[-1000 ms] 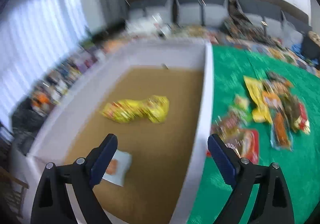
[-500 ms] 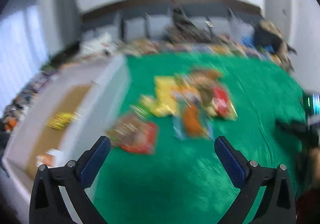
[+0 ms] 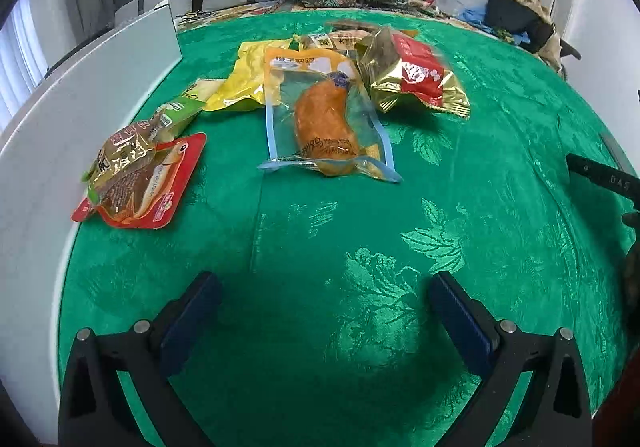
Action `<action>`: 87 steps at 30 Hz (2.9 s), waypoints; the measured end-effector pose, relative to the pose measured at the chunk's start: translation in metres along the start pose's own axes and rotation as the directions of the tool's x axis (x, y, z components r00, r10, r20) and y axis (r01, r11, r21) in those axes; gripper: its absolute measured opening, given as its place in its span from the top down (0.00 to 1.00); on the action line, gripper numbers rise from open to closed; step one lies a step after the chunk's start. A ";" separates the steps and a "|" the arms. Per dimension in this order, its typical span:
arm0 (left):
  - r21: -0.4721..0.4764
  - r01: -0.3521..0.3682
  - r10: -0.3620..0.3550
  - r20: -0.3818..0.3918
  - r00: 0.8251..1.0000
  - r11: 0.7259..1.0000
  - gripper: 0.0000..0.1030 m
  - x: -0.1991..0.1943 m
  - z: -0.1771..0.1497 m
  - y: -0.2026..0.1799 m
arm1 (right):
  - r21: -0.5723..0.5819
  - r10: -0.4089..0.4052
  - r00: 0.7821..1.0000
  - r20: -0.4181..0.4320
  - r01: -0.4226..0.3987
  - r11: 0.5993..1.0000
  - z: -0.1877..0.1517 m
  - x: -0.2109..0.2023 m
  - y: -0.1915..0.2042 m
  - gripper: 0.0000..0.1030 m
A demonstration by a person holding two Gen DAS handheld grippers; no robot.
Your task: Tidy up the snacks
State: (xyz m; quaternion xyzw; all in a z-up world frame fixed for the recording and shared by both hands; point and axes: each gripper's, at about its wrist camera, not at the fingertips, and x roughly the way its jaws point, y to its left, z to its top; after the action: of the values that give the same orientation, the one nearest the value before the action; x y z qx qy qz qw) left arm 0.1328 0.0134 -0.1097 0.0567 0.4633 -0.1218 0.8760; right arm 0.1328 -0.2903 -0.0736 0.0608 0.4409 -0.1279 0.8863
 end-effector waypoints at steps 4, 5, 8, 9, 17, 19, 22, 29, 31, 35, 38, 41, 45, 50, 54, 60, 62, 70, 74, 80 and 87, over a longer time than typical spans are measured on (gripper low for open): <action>-0.004 -0.003 0.003 0.012 1.000 1.000 0.00 0.001 0.000 0.002 | 0.000 0.000 1.000 0.000 0.000 1.000 0.000 0.000 0.000 0.17; -0.005 -0.002 0.003 0.013 1.000 1.000 0.00 0.003 0.001 0.004 | 0.000 0.000 1.000 0.000 0.000 1.000 0.000 0.000 0.000 0.17; -0.005 -0.005 0.005 0.016 1.000 1.000 0.00 0.003 0.000 0.004 | 0.000 0.000 1.000 0.000 0.000 1.000 0.000 0.000 0.000 0.17; -0.005 -0.005 0.005 0.017 1.000 1.000 0.00 0.002 0.000 0.004 | 0.000 0.000 1.000 0.000 0.000 1.000 0.000 0.000 0.000 0.17; -0.005 -0.006 0.006 0.020 1.000 1.000 0.00 0.003 -0.001 0.003 | 0.000 0.001 1.000 0.000 -0.001 1.000 0.000 0.000 0.000 0.17; -0.005 -0.006 0.006 0.020 1.000 1.000 0.00 0.003 -0.001 0.003 | 0.000 0.001 1.000 0.000 -0.001 1.000 0.000 0.000 0.000 0.17; -0.005 -0.006 0.006 0.020 1.000 1.000 0.00 0.003 -0.001 0.003 | 0.000 0.001 1.000 0.000 -0.001 1.000 0.000 0.000 0.000 0.17; -0.004 -0.007 0.007 0.020 1.000 1.000 0.00 0.003 -0.001 0.003 | 0.000 0.001 1.000 0.000 -0.001 1.000 0.000 0.000 0.000 0.17; -0.004 -0.007 0.007 0.021 1.000 1.000 0.00 0.003 -0.001 0.003 | 0.000 0.001 1.000 0.000 -0.001 1.000 0.000 0.000 0.000 0.17; -0.004 -0.007 0.007 0.021 1.000 1.000 0.00 0.003 -0.001 0.003 | 0.001 0.002 1.000 0.000 -0.002 1.000 0.000 0.000 0.000 0.17; -0.004 -0.007 0.007 0.022 1.000 1.000 0.00 0.003 -0.001 0.004 | 0.001 0.002 1.000 0.000 -0.002 1.000 0.000 0.000 0.000 0.17; -0.004 -0.007 0.007 0.023 1.000 1.000 0.00 0.002 -0.001 0.004 | 0.001 0.002 1.000 0.000 -0.002 1.000 0.000 0.000 0.000 0.17; -0.004 -0.007 0.007 0.023 1.000 1.000 0.00 0.002 -0.001 0.004 | 0.001 0.002 1.000 0.000 -0.002 1.000 0.000 0.000 0.000 0.17; -0.004 -0.007 0.007 0.022 1.000 1.000 0.00 0.002 -0.001 0.004 | 0.001 0.002 1.000 0.000 -0.002 1.000 0.000 0.000 0.000 0.17; 0.022 0.004 -0.003 -0.064 0.998 1.000 0.01 0.002 0.008 0.004 | 0.001 0.003 1.000 0.000 -0.003 1.000 0.000 0.000 0.000 0.17; 0.136 -0.021 0.019 0.012 1.000 0.991 0.00 -0.022 0.083 0.027 | 0.001 0.004 1.000 0.000 -0.004 1.000 0.001 0.000 0.000 0.17; 0.138 -0.054 0.055 -0.003 0.998 0.989 0.00 -0.011 0.112 0.045 | 0.001 0.003 1.000 0.000 -0.003 1.000 0.000 0.000 0.000 0.17; 0.025 -0.131 0.132 -0.076 0.988 0.991 0.00 0.063 0.162 0.109 | 0.001 0.004 1.000 0.000 -0.004 1.000 0.001 0.000 0.000 0.16; -0.083 -0.069 0.061 -0.091 0.994 0.994 0.00 0.079 0.160 0.125 | 0.001 0.003 1.000 0.000 -0.003 1.000 0.001 0.000 0.000 0.16; -0.283 0.074 -0.093 -0.054 0.994 0.956 0.00 0.080 0.138 0.136 | 0.002 0.004 1.000 0.000 -0.004 1.000 0.001 0.000 0.000 0.16; -0.217 0.209 -0.220 -0.023 0.975 0.953 0.01 0.069 0.119 0.062 | 0.002 0.004 1.000 0.000 -0.004 1.000 0.001 0.000 0.000 0.16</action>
State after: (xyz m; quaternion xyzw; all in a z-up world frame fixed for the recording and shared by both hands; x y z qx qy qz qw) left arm 0.2815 0.0365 -0.1004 -0.0855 0.4975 -0.1643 0.8475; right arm 0.1336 -0.2901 -0.0734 0.0625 0.4406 -0.1263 0.8866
